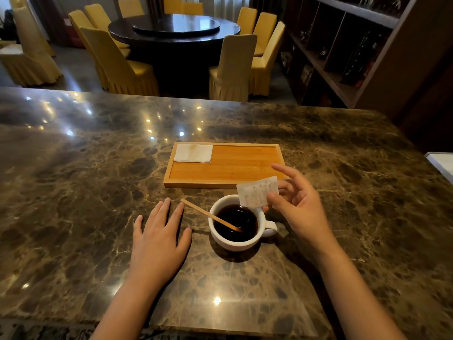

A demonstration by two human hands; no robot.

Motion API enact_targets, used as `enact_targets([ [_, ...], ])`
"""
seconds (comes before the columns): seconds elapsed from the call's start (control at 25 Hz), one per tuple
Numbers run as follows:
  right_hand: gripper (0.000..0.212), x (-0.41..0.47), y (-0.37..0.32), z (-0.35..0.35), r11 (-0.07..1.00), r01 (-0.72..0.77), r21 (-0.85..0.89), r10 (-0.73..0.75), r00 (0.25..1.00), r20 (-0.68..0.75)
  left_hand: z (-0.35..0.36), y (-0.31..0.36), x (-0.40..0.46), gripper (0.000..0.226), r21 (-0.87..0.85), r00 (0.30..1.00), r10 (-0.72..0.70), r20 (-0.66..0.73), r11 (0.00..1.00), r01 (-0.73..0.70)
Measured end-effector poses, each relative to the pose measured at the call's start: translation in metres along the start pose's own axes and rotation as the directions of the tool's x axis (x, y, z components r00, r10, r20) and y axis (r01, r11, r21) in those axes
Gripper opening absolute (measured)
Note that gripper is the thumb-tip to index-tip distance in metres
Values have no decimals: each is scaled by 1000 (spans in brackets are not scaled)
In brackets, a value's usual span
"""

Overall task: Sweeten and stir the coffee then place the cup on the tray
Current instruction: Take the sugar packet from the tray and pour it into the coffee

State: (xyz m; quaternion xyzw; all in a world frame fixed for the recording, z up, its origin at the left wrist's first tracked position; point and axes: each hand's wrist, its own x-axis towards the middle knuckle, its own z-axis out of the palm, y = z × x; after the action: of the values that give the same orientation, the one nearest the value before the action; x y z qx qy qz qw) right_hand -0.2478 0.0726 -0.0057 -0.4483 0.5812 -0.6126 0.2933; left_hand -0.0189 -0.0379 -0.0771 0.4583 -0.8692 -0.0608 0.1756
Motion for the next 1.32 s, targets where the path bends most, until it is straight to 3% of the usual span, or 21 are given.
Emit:
enact_targets([
  [0.12, 40, -2, -1, 1, 935, 113, -336, -104, 993, 47, 1, 0, 0, 57, -2, 1000, -3, 2, 1000, 3],
  [0.4, 37, -1, 3, -1, 941, 100, -324, -91, 995, 45, 1, 0, 0, 60, 7, 1000, -5, 3, 1000, 5],
  [0.6, 33, 0, 3, -2, 992, 33, -123, -37, 999, -34, 1, -1, 0, 61, 12, 1000, -5, 2, 1000, 5],
  [0.68, 29, 4, 4, -1, 993, -77, 84, 86, 991, -101, 2, -1, 0, 61, 10, 1000, -3, -1, 1000, 3],
  [0.8, 21, 12, 9, 0, 814, -273, 513, 363, 928, -82, 2, -1, 0, 61, 11, 1000, 0, -1, 1000, 0],
  [0.92, 15, 27, 13, -6, 578, -291, 762, 503, 863, -52, 1, -1, 0, 61, 16, 1000, 3, -2, 1000, -3],
  [1.08, 17, 51, 16, -12, 474, -180, 862, 514, 851, -105, 2, -1, 0, 61, 16, 1000, 2, -5, 1000, -2],
  [1.24, 18, 69, 20, -18, 459, -87, 884, 494, 852, -173, 2, -1, 1, 61, 16, 1000, 1, -7, 1000, -1],
  [1.32, 16, 77, 23, -21, 524, -60, 850, 470, 852, -229, 2, -1, 1, 61, 12, 1000, -1, -9, 1000, 1],
])
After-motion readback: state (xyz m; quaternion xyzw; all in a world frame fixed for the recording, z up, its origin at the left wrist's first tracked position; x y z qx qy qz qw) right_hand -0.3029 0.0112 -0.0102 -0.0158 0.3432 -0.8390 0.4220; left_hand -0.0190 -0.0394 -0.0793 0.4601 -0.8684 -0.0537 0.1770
